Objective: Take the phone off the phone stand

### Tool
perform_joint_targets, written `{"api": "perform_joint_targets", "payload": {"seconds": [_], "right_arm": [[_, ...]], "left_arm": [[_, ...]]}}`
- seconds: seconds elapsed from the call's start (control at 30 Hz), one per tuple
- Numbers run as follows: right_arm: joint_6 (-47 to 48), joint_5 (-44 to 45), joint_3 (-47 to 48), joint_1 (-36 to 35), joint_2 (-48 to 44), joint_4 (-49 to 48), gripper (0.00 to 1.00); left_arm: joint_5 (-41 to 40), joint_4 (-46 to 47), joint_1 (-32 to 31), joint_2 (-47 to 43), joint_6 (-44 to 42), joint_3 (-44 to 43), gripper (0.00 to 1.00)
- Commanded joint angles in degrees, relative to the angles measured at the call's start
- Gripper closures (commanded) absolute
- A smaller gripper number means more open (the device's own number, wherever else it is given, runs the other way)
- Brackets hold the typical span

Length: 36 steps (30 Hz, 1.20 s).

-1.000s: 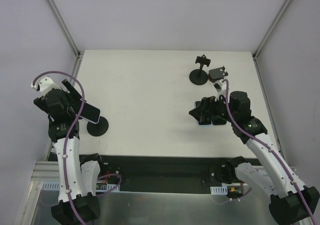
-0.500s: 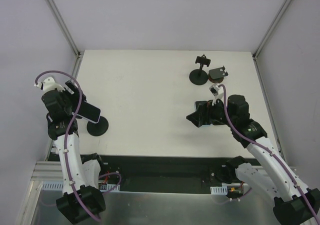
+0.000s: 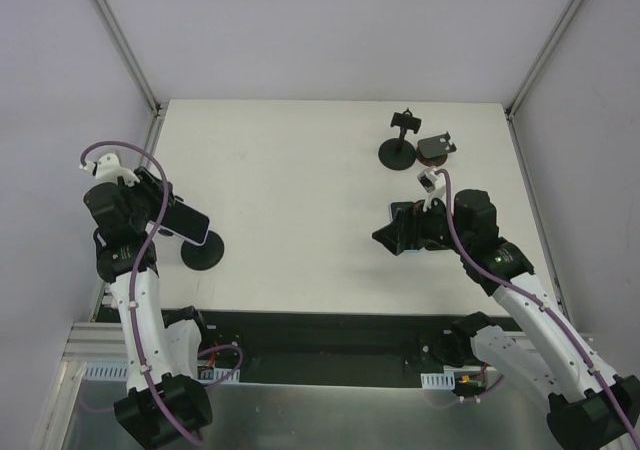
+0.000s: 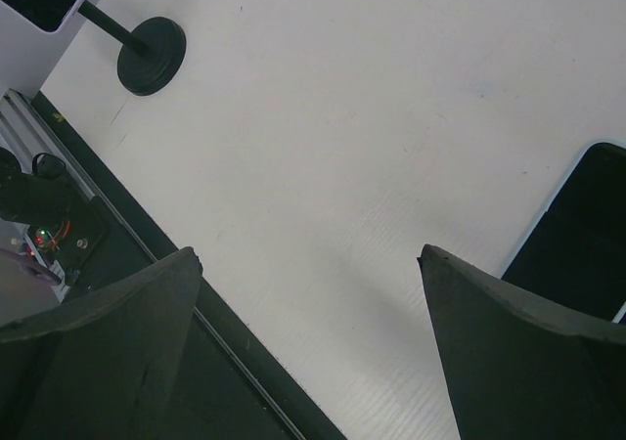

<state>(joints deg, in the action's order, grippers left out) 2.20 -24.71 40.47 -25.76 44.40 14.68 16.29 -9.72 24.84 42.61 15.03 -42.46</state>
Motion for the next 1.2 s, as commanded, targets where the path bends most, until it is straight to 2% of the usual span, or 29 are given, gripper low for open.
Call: {"api": "perform_joint_targets", "payload": {"seconds": [0.0, 0.03, 0.2, 0.27, 0.3, 0.33, 0.43, 0.47, 0.53, 0.57, 0.67, 0.9, 1.0, 1.03, 1.07, 1.1, 1.13, 1.17], "right_arm": [[0.79, -0.08, -0.04, -0.43, 0.16, -2.90, 0.04], [0.79, -0.16, -0.04, -0.35, 0.16, -3.07, 0.04], [0.70, -0.16, -0.04, -0.35, 0.33, -3.25, 0.04], [0.53, -0.16, -0.04, -0.43, 0.60, -3.34, 0.04], [0.44, -0.34, -0.04, -0.43, 0.68, -3.43, 0.04], [0.44, -0.34, 0.05, -0.35, 0.77, -3.43, 0.04], [0.44, -0.69, 0.31, -0.35, 0.77, -3.17, 0.04], [0.53, -0.69, 0.40, -0.35, 0.69, -2.99, 0.04], [0.70, -0.52, 0.66, -0.43, 0.60, -2.46, 0.04], [0.88, -0.25, 0.75, -0.35, 0.42, -2.11, 0.04], [1.14, 0.27, 1.10, -0.35, 0.42, -1.50, 0.04], [1.84, 1.24, 1.81, -0.35, 0.07, 0.17, 0.04], [1.93, 1.42, 2.16, -0.35, 0.25, 0.79, 0.04], [2.02, 1.33, 2.33, -0.35, 0.33, 0.97, 0.04], [2.02, 1.07, 2.42, -0.35, 0.42, 1.14, 0.04], [2.11, 0.98, 2.68, -0.35, 0.77, 1.40, 0.04], [2.11, 0.80, 2.77, -0.35, 0.86, 1.41, 0.04], [2.02, 0.89, 2.86, -0.43, 1.04, 1.67, 0.04]], "left_arm": [[8.83, -0.92, -0.23, -0.16, 2.37, -1.22, 0.97], [9.71, -0.92, -0.41, 0.10, 3.59, -1.49, 1.00], [12.80, -0.04, -4.61, 1.51, 7.99, -3.77, 1.00], [10.79, 0.49, -11.45, 2.12, 8.26, -4.56, 1.00], [6.69, 0.57, -14.18, 2.56, 8.26, -5.52, 1.00], [5.08, 1.27, -19.95, 3.00, 8.61, -5.88, 1.00], [1.73, 3.55, -26.58, 5.90, 11.60, -6.94, 1.00], [0.85, 5.13, -30.86, 7.82, 12.21, -7.72, 1.00], [-3.08, 6.28, -35.28, 9.85, 12.75, -8.78, 1.00], [-4.33, 7.24, -40.00, 12.04, 12.83, -10.09, 1.00], [-8.81, 8.92, -47.40, 17.23, 13.45, -12.90, 1.00], [-15.84, 14.36, -58.22, 24.80, 17.84, -15.81, 1.00], [-17.52, 15.08, -60.34, 26.38, 17.32, -17.04, 1.00], [-17.44, 15.08, -60.44, 26.91, 17.23, -17.22, 0.99], [-17.44, 15.08, -60.35, 26.91, 17.06, -17.39, 0.88], [-17.52, 15.08, -60.35, 26.65, 16.88, -17.31, 0.81], [-17.70, 15.08, -60.35, 26.30, 16.70, -17.13, 0.66], [-18.40, 15.08, -60.44, 25.95, 16.27, -16.87, 0.59]]}}
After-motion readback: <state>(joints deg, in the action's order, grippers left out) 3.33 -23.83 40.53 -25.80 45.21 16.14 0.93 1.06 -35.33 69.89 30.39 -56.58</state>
